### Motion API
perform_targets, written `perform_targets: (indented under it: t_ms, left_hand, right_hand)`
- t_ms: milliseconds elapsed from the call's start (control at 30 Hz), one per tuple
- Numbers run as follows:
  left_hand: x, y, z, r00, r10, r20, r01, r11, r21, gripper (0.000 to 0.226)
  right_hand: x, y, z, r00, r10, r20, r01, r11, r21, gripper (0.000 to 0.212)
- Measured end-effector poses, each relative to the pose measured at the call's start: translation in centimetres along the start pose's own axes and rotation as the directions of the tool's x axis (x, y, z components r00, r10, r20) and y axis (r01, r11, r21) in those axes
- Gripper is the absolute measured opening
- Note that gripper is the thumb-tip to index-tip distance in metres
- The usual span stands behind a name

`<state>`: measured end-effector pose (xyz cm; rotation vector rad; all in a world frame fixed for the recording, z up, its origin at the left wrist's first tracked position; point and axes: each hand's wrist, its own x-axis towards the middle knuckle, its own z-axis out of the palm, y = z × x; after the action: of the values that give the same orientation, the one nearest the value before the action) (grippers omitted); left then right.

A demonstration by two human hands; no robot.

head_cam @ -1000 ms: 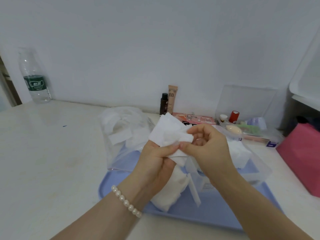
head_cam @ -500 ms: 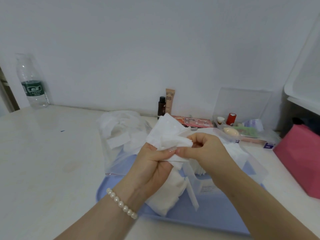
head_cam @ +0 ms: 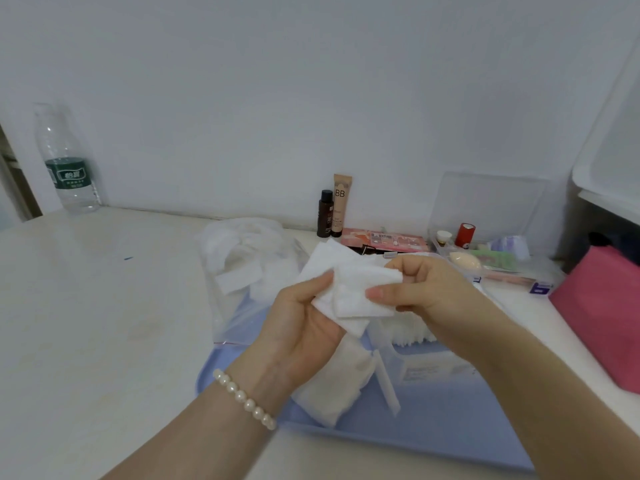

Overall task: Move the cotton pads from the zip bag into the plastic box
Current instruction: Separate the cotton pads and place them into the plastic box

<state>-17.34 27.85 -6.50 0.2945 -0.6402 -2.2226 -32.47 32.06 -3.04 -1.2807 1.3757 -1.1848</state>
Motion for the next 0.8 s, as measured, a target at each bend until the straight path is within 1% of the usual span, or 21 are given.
perform_targets:
  t_ms: [67,167,200,233,267,300,367,400,433,467,500,533,667,800]
  left_hand:
    - [0.2,-0.3,-0.1,1.0,-0.004,-0.014,0.005,0.999,0.044,0.038]
    - [0.5,-0.7,-0.6,0.999,-0.024,-0.04,0.026,0.999,0.038,0.046]
    - [0.5,-0.8,-0.7,0.999,-0.027,-0.044,0.028,0.999,0.038,0.045]
    - [0.5,-0.7,-0.7,0.999,-0.025,-0.041,0.026,0.999,0.042,0.044]
    - [0.5,-0.7,-0.6,0.999,-0.021,-0.035,0.022,0.999,0.048,0.041]
    - [0.5,-0.6,-0.6,0.999,-0.017,-0.03,0.018,0.998,0.056,0.038]
    - [0.6,-0.7,-0.8,1.0,-0.011,-0.011,0.011,0.997,0.075,0.037]
    - [0.7,-0.7,-1.0,1.0,-0.016,0.008,0.015,0.995,0.095,0.038]
    - [0.8,-0.7,-1.1,0.999,-0.023,0.029,0.02,0.992,0.122,0.041]
    - [1.0,-0.8,-1.4,0.999,-0.023,0.039,0.017,0.989,0.148,0.045]
    - [1.1,-0.9,-1.6,0.999,-0.02,0.045,0.013,0.986,0.164,0.049]
    - [1.2,-0.9,-1.7,0.999,-0.021,0.047,0.013,0.985,0.171,0.052]
    - [1.4,-1.1,-2.0,0.996,-0.045,0.076,0.033,0.988,0.15,0.054]
    - [1.4,-0.9,-2.3,0.996,-0.059,0.063,0.05,0.988,0.144,0.055]
  right_hand:
    - [0.2,0.0,-1.1,0.999,0.048,0.009,-0.049,0.998,0.043,0.028]
    - [0.4,-0.4,-2.5,0.995,0.085,-0.046,-0.069,0.955,0.289,0.035]
    - [0.5,-0.4,-3.0,0.995,0.083,-0.063,-0.055,0.934,0.353,0.033]
    - [0.5,-0.4,-3.4,0.995,0.077,-0.065,-0.047,0.925,0.378,0.031]
    - [0.5,-0.4,-3.7,0.997,0.065,-0.041,-0.046,0.93,0.364,0.033]
    - [0.5,-0.3,-3.8,0.999,0.054,-0.002,-0.05,0.944,0.326,0.04]
    - [0.5,-0.1,-3.7,0.998,0.034,0.059,-0.046,0.978,0.205,0.061]
    - [0.4,0.0,-3.5,0.997,0.029,0.072,-0.039,0.989,0.143,0.06]
    - [0.5,0.0,-3.3,0.997,0.031,0.07,-0.038,0.995,0.092,0.049]
    - [0.5,0.0,-3.1,0.997,0.036,0.062,-0.04,0.997,0.065,0.034]
    - [0.5,0.0,-2.9,0.998,0.037,0.048,-0.04,0.998,0.051,0.024]
    - [0.5,0.1,-2.8,0.999,0.033,0.032,-0.034,0.999,0.037,0.02]
    - [0.6,0.4,-2.3,1.0,0.023,-0.013,-0.023,1.0,-0.013,0.021]
    - [0.8,0.7,-2.0,0.997,0.024,-0.07,-0.029,0.997,-0.069,0.007]
